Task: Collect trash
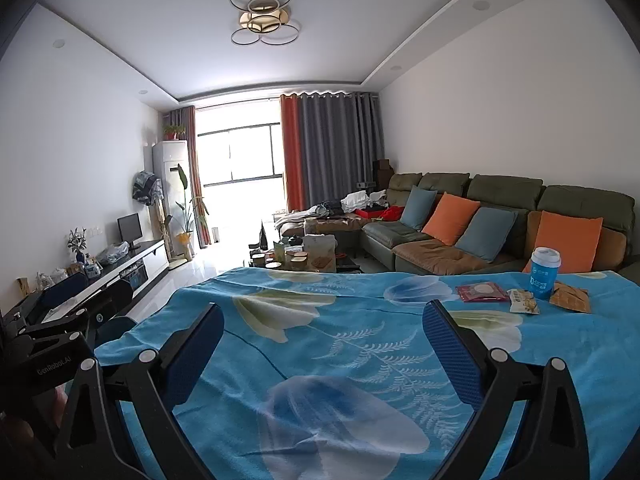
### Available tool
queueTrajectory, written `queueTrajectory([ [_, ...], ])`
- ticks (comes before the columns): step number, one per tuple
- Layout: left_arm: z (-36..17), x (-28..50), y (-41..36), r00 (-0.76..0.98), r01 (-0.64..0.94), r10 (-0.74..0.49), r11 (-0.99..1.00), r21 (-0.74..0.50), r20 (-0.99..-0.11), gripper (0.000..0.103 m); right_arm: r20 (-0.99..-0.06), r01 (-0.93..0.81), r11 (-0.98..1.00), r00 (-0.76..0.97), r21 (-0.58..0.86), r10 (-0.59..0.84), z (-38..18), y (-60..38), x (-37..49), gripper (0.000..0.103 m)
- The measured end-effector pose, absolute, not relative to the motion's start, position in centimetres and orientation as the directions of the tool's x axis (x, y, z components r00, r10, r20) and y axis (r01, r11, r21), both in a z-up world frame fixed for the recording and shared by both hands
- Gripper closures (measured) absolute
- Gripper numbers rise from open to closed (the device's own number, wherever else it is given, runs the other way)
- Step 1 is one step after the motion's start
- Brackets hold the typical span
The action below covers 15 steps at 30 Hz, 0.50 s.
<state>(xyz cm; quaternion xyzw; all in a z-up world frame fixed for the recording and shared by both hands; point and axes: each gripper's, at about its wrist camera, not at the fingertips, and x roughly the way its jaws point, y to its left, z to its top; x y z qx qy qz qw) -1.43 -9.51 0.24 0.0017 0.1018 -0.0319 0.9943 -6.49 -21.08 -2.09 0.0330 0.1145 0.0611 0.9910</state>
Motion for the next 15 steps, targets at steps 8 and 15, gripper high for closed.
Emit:
queueTrajectory([
  [8, 0.40, -1.53, -9.65, 0.980, 0.057, -0.056, 0.998, 0.000, -0.193, 0.006, -0.220, -0.108, 0.991, 0.968, 0.082, 0.124, -2.08, -21.19, -6.61, 0.007],
  [15, 0.38, -1.57, -9.75, 0.980, 0.056, -0.055, 0.998, 0.000, -0.190, 0.006, -0.216, -0.102, 0.992, 0.969, 0.078, 0.117, -1.96, -21.12, -6.67, 0.007],
])
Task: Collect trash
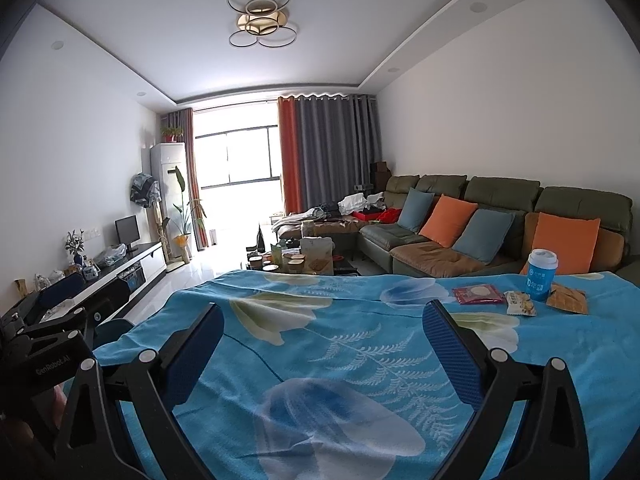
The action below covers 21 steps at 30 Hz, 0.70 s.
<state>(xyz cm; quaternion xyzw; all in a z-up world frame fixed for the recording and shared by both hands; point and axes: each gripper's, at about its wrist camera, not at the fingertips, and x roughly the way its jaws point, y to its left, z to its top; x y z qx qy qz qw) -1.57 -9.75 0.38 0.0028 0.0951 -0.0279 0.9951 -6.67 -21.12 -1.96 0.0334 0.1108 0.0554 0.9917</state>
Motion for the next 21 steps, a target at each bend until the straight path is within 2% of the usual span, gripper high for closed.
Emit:
queueTrajectory([
  [21, 1.06, -1.39, -10.17, 0.984, 0.053, -0.052, 0.999, 0.004, -0.173, 0.006, -0.202, -0.092, 0.993, 0.974, 0.076, 0.105, -1.55, -21.26, -7.04, 0.007],
])
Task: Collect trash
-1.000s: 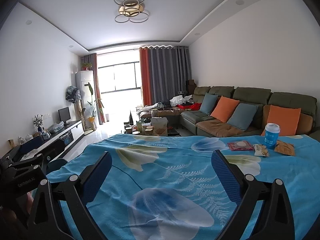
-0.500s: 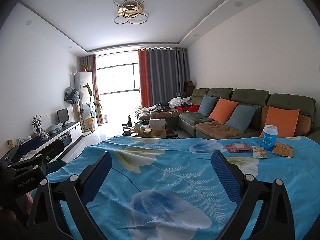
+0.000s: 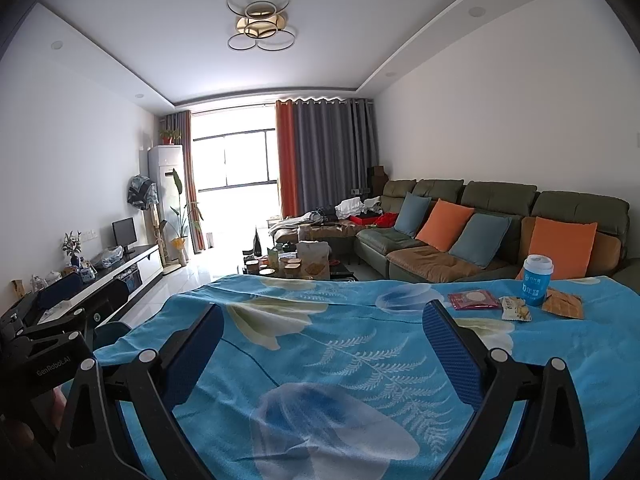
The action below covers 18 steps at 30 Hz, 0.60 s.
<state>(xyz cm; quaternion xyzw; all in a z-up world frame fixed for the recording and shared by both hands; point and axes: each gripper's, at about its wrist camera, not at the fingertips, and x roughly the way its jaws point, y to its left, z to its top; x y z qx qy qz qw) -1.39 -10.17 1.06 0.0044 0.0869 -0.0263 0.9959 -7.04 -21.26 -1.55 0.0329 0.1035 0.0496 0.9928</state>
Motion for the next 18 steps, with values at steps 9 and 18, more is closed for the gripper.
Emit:
queueTrajectory([
  [9, 1.01, -1.57, -10.29, 0.984, 0.049, -0.048, 0.999, 0.003, -0.171, 0.006, -0.203, -0.091, 0.993, 0.974, 0.075, 0.105, -1.57, -21.24, -7.03, 0.007],
  [18, 1.03, -1.55, -10.33, 0.984, 0.049, -0.047, 0.999, 0.004, -0.172, 0.006, -0.202, -0.091, 0.993, 0.974, 0.075, 0.105, -1.56, -21.25, -7.02, 0.007],
])
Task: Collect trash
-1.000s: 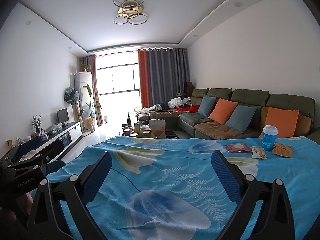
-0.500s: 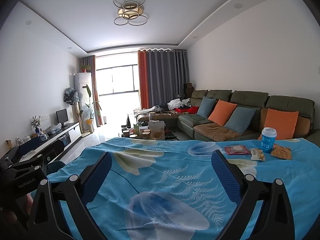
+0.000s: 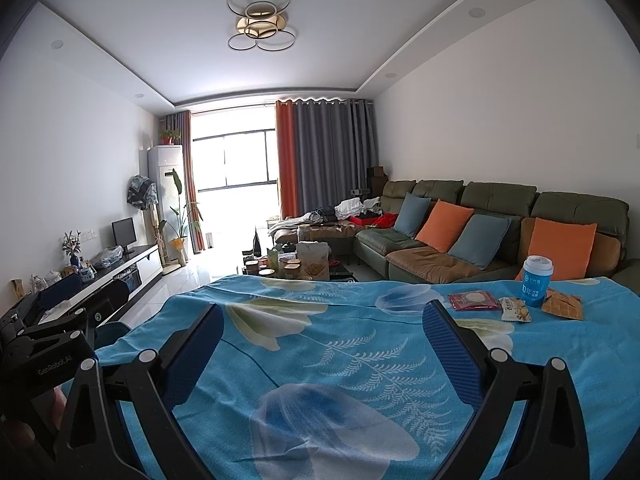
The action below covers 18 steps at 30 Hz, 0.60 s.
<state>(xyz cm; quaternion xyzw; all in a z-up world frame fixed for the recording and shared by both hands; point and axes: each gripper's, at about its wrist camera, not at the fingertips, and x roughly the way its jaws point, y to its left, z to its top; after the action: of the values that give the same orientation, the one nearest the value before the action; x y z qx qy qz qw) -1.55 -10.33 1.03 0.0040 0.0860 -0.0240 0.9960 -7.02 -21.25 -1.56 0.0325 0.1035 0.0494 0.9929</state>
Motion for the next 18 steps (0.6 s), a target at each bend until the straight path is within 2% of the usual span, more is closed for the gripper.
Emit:
queueTrajectory([
  [18, 1.10, -1.53, -10.40, 0.983, 0.042, -0.041, 0.999, 0.000, -0.178, 0.006, -0.203, -0.092, 0.993, 0.973, 0.077, 0.106, -1.47, -21.31, -6.99, 0.007],
])
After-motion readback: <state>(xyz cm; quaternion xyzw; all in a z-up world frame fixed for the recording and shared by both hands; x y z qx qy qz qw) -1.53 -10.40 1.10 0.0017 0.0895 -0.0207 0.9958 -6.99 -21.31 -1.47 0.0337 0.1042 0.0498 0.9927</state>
